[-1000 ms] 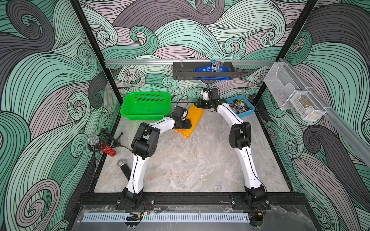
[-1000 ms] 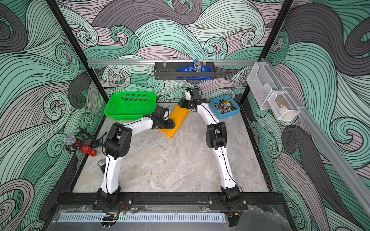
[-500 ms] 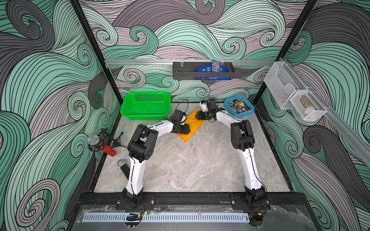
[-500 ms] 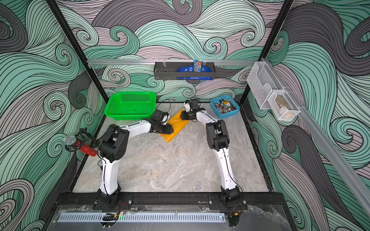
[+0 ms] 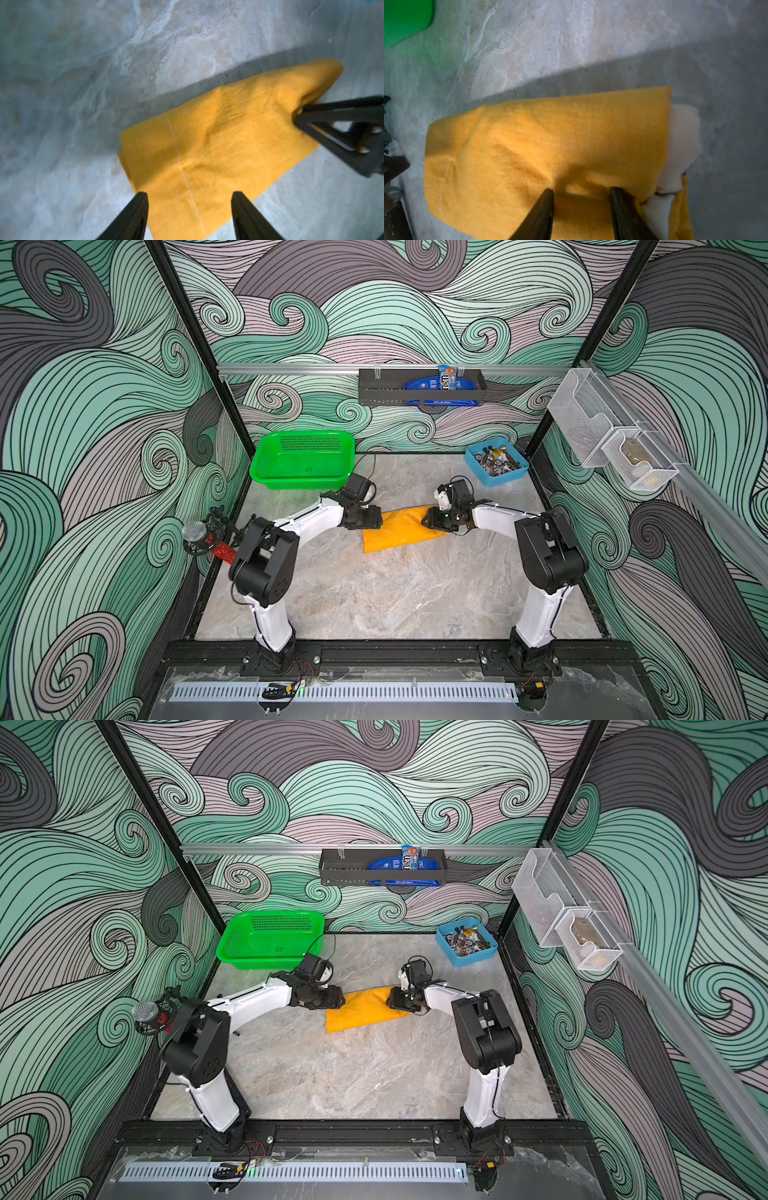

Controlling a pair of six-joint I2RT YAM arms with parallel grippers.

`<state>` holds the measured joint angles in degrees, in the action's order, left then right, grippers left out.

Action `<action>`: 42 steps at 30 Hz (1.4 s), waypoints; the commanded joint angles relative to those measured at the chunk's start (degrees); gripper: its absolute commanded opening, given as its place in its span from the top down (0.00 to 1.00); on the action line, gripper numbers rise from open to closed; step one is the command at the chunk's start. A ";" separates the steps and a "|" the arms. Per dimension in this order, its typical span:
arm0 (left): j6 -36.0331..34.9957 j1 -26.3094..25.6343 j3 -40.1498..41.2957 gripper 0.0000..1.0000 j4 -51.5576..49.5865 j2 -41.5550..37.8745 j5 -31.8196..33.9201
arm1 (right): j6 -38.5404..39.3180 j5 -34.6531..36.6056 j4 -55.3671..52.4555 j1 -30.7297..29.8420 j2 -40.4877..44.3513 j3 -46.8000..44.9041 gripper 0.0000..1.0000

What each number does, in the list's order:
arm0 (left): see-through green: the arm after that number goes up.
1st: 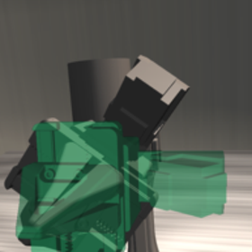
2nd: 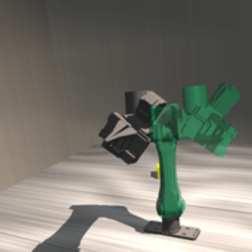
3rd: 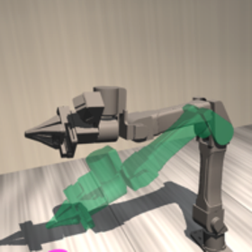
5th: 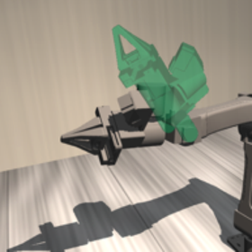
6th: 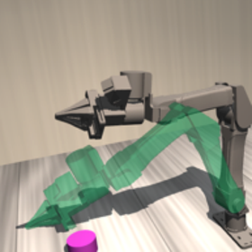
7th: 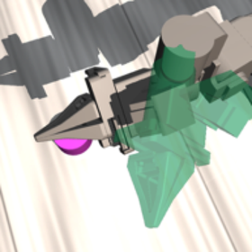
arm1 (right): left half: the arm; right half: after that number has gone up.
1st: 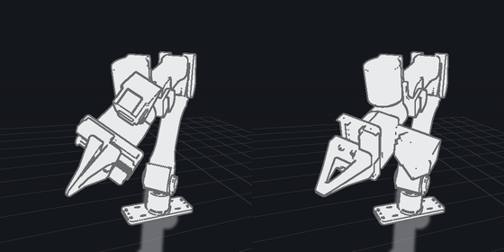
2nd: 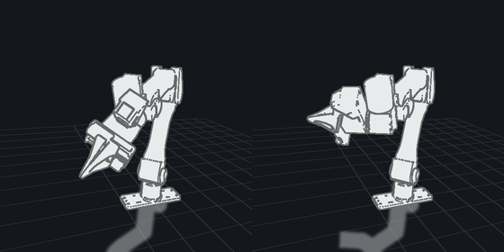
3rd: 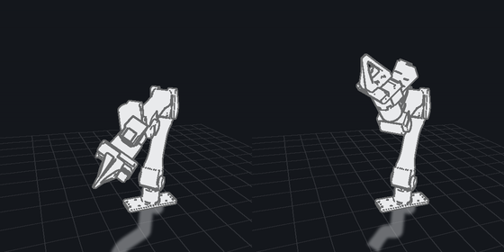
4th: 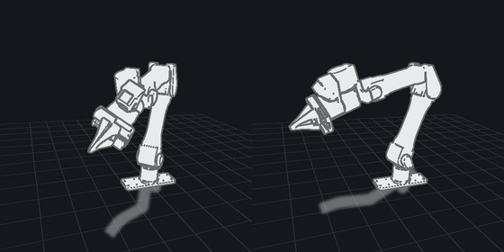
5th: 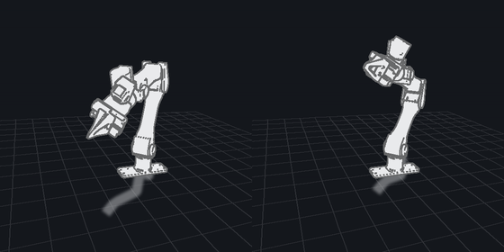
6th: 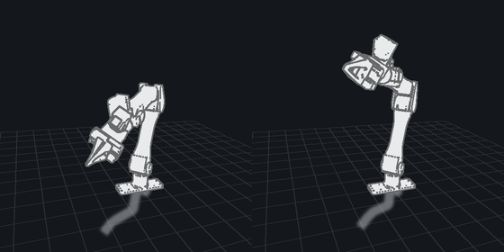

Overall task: Roll up the pillowcase
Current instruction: Move the pillowcase to the center of the board, then pick up the pillowcase at the center of the board.

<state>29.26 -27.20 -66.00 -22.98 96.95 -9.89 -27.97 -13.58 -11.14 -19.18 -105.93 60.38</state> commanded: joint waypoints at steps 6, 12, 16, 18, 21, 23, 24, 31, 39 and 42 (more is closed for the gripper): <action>38.47 -4.32 24.91 0.28 20.88 -21.58 -7.40 | -23.23 -0.56 1.72 -6.06 10.07 -14.81 0.53; 59.05 -12.25 40.97 0.25 35.42 -30.48 -4.36 | -32.06 -0.55 6.07 -9.91 18.12 -21.64 0.53; 66.33 -16.91 47.06 0.24 44.78 -30.94 1.47 | -31.99 -1.75 6.58 -11.10 20.69 -24.69 0.53; 67.16 -18.24 47.18 0.24 48.81 -28.39 2.68 | -31.23 -2.45 6.47 -11.09 21.59 -25.86 0.54; 67.82 -18.63 47.20 0.24 53.44 -24.68 4.42 | -29.99 -2.92 6.40 -11.19 22.88 -26.87 0.55; 67.74 -18.72 46.90 0.24 55.87 -22.34 5.51 | -29.35 -3.26 6.32 -11.43 23.50 -27.60 0.55; 66.79 -18.77 46.17 0.24 56.41 -20.97 5.55 | -29.35 -3.53 6.47 -11.71 23.94 -28.28 0.55; 65.07 -20.89 44.60 0.25 57.45 -11.46 6.24 | -28.64 -3.55 6.57 -12.72 27.42 -31.72 0.57; 65.33 -21.90 43.39 0.30 68.59 -1.21 8.29 | -27.92 -4.15 6.48 -13.17 29.77 -33.77 0.59; 64.89 -22.41 42.97 0.35 69.99 1.63 8.09 | -27.04 -4.55 6.62 -13.36 29.90 -33.55 0.59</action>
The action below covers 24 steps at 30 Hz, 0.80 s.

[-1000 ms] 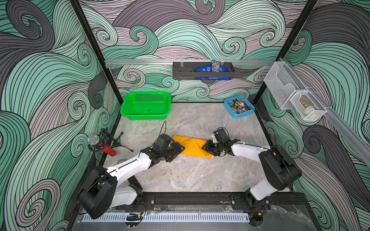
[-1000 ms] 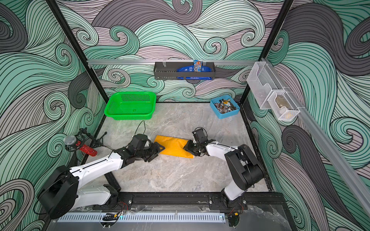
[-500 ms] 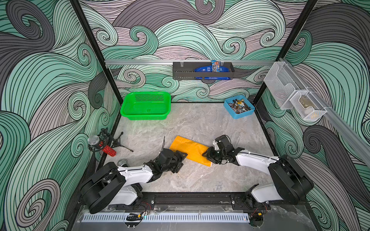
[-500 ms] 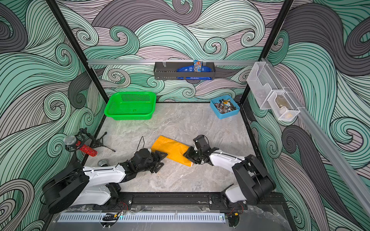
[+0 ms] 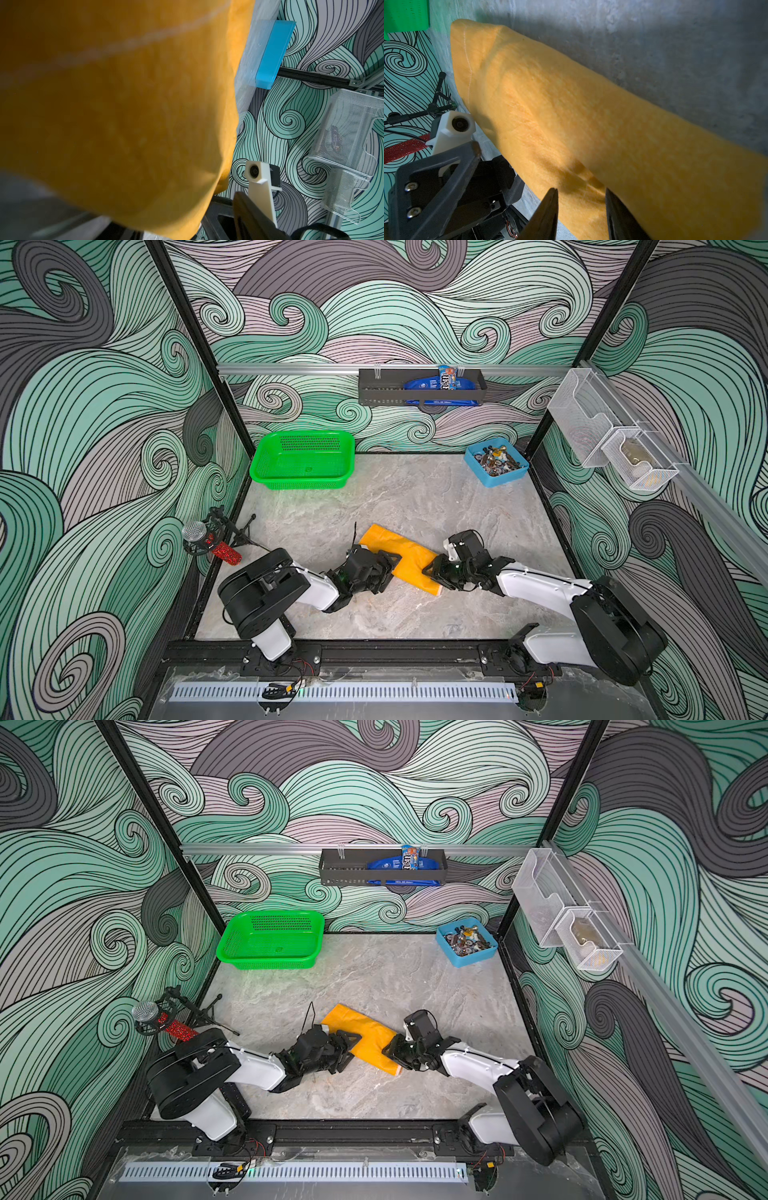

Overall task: Roll up the pillowcase
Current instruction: Pick up the pillowcase at the center of the board.

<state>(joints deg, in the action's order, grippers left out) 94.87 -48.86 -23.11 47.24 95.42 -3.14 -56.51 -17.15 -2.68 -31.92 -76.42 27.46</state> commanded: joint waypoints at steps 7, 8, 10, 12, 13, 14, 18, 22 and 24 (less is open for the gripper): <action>-2.45 -0.80 -1.27 0.67 2.69 5.31 1.49 | 3.70 -2.23 -1.95 -1.04 0.90 1.68 0.59; -3.36 -0.63 -2.09 0.73 1.89 5.12 1.32 | 4.12 -2.53 -1.99 -1.13 1.37 2.50 0.58; -3.64 -0.40 -2.68 0.84 1.63 4.16 1.20 | 5.35 -2.40 -3.00 -1.05 2.71 4.59 0.54; -3.55 0.33 -2.72 0.93 1.72 1.87 1.46 | 8.31 -0.43 -6.38 -0.62 4.75 8.47 0.48; -3.91 1.04 -2.87 0.96 1.55 0.50 1.75 | 9.72 0.56 -8.16 -0.20 5.67 10.28 0.41; -4.66 1.96 -3.33 0.99 0.77 -1.28 1.99 | 11.29 2.06 -10.19 0.44 6.90 12.40 0.33; -9.77 7.56 -7.82 1.00 -4.69 -8.95 1.34 | 18.65 4.93 -13.59 3.90 11.65 17.53 0.15; -17.47 13.47 -15.39 1.00 -14.30 -17.37 4.42 | 23.94 5.98 -14.89 6.94 15.29 19.52 0.05; -21.26 18.38 -19.42 1.00 -16.76 -19.38 4.67 | 25.88 6.05 -15.58 8.89 16.47 20.20 0.02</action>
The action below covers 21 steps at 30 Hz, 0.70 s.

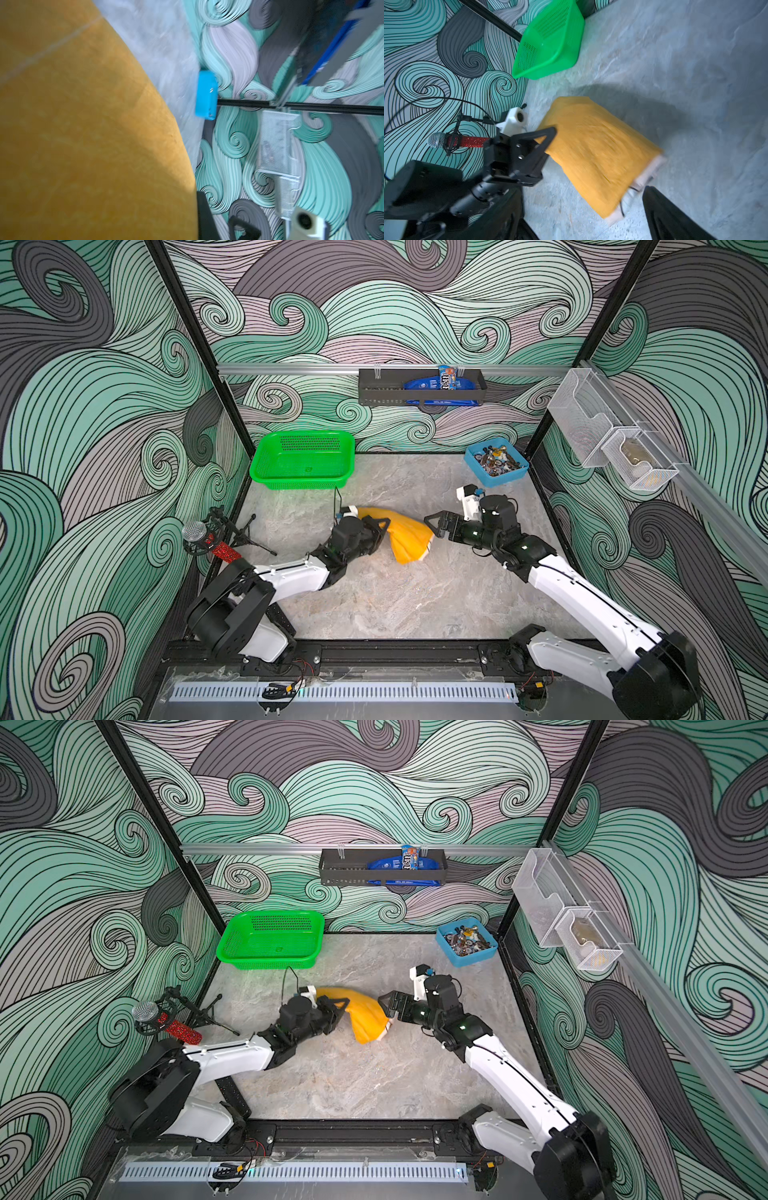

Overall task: Roll up the pillowcase
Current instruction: Pick up the pillowcase at the center of the board, then place the pillowcase in the bin.

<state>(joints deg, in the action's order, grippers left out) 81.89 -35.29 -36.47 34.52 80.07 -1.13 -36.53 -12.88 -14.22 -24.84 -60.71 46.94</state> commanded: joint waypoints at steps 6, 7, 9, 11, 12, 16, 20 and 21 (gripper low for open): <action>-12.98 19.24 -21.45 1.00 -5.74 4.28 -7.63 | 8.02 1.88 -5.11 4.79 0.27 3.99 0.00; -14.12 20.74 -24.87 1.00 -6.98 6.20 -8.54 | 8.09 2.14 -5.42 4.96 -0.14 4.40 0.00; -15.85 23.93 -31.10 1.00 -7.69 10.89 -10.65 | 8.21 2.30 -5.52 5.41 -0.92 5.15 0.00; -16.64 27.96 -37.46 1.00 -8.35 16.43 -13.25 | 8.30 2.72 -5.48 5.74 -1.68 5.83 0.00; -16.92 29.53 -40.34 1.00 -8.42 18.97 -14.43 | 8.34 2.95 -5.42 5.92 -2.14 6.08 0.00; -17.87 34.65 -53.35 1.00 -9.46 29.98 -17.37 | 8.85 3.83 -5.33 6.75 -5.01 7.10 0.00; -16.23 38.09 -63.33 1.00 -7.87 40.89 -19.33 | 9.80 4.65 -5.36 8.02 -8.62 9.44 0.00; -15.55 38.70 -65.66 1.00 -7.67 43.49 -20.07 | 10.02 4.95 -5.27 8.33 -9.40 10.18 0.00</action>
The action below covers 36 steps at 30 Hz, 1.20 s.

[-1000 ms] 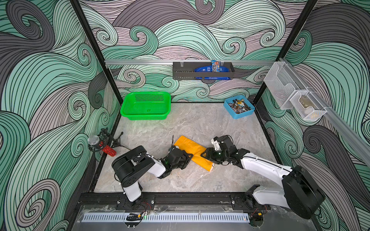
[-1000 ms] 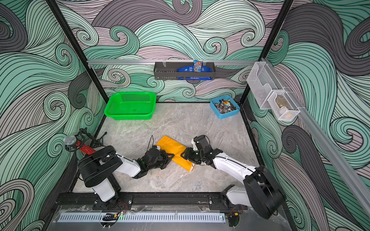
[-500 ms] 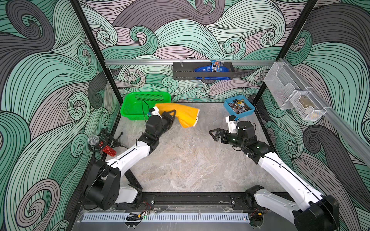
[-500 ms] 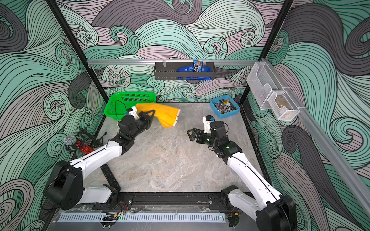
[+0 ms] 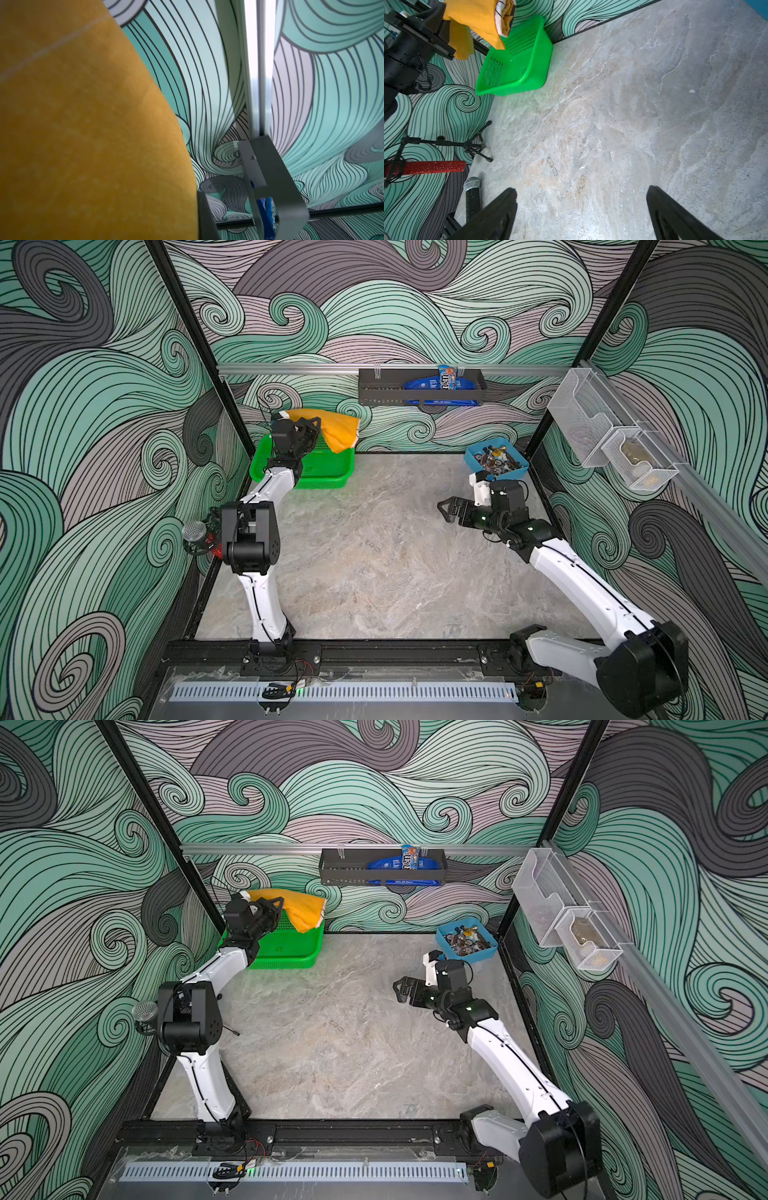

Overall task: Roll up the pillowcase
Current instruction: Place the pillowcase in the bin.

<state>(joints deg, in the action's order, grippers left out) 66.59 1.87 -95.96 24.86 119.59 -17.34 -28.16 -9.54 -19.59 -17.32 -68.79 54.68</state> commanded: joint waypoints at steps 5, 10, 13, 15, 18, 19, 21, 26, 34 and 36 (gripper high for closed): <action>0.49 4.40 -19.29 1.00 0.44 16.54 -6.65 | 2.27 1.99 0.04 2.20 -6.19 5.44 0.00; -0.57 5.23 -17.23 1.00 1.02 20.68 -8.73 | 2.84 0.76 0.04 2.38 -11.81 8.50 0.00; -1.12 5.43 -12.03 1.00 2.69 20.62 -8.89 | 3.56 -0.02 0.00 2.46 -14.23 10.11 0.00; -2.44 5.51 -8.95 1.00 2.33 20.42 -8.67 | 4.13 -0.72 0.02 2.68 -15.88 11.15 0.00; -5.76 5.62 -6.35 1.00 -1.44 19.77 -7.79 | 4.77 -2.10 -0.11 3.50 -17.97 12.58 0.00; -7.33 5.65 -6.00 1.00 -3.69 19.42 -7.56 | 5.02 -2.76 -0.12 3.73 -18.60 13.10 0.00; -9.49 5.88 -5.14 1.00 -7.33 18.68 -7.27 | 5.36 -3.89 -0.07 4.31 -19.75 13.89 0.00; -11.83 6.60 -2.78 1.00 -13.36 17.18 -4.73 | 5.67 -5.77 -0.08 5.53 -22.80 15.93 0.00; -18.11 6.50 -9.23 0.91 -28.55 18.48 1.05 | 6.80 -6.72 -0.03 6.60 -24.57 17.91 0.00; -18.60 6.53 -9.54 0.87 -29.25 18.02 1.53 | 7.07 -6.63 -0.08 6.84 -24.51 18.04 0.00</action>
<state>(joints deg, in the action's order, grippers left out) 51.51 8.01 -103.39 2.50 138.10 -18.98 -22.41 -15.16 -19.75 -11.00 -93.03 71.13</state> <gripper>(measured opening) 0.126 0.999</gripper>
